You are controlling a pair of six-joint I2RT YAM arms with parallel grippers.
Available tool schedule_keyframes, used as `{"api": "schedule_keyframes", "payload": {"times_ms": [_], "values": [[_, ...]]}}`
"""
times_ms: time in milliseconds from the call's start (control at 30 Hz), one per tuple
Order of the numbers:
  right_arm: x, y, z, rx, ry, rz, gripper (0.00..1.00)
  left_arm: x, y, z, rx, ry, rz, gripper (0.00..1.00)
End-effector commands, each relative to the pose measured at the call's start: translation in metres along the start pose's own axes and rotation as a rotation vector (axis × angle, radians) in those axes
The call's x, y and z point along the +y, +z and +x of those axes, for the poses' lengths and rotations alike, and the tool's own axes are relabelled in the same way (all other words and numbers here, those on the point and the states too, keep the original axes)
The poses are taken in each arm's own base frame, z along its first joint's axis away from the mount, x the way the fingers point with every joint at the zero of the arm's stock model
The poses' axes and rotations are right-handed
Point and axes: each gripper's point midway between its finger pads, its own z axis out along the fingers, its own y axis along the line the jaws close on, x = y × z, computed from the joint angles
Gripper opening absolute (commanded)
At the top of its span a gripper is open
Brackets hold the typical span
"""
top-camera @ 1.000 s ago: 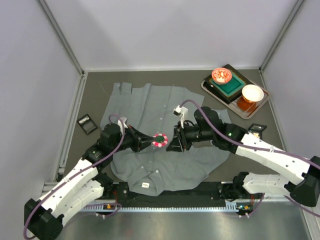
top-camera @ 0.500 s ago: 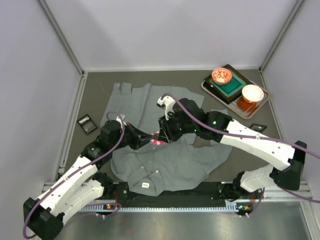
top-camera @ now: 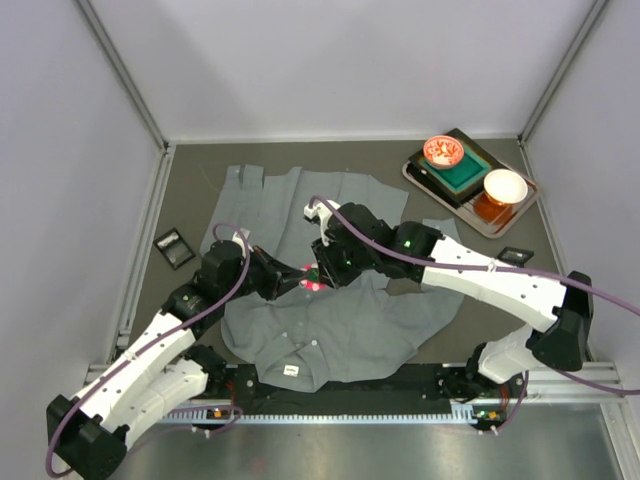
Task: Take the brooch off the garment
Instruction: Close the brooch.
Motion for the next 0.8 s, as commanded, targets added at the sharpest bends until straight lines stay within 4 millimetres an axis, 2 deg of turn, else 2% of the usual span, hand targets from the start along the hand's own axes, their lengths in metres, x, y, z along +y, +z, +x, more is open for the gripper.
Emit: {"api": "schedule_keyframes", "payload": {"times_ms": [0, 233, 767], "values": [[0.011, -0.007, -0.020, -0.055, -0.024, -0.016, 0.22, -0.019, -0.003, -0.004, -0.020, 0.036, 0.057, 0.00], [0.016, -0.002, -0.018, -0.047, -0.016, -0.043, 0.20, -0.023, -0.005, -0.004, -0.020, 0.073, 0.078, 0.00], [0.017, 0.006, -0.018, -0.045, 0.000, -0.042, 0.03, -0.027, -0.008, 0.004, 0.012, 0.151, 0.132, 0.00]]}}
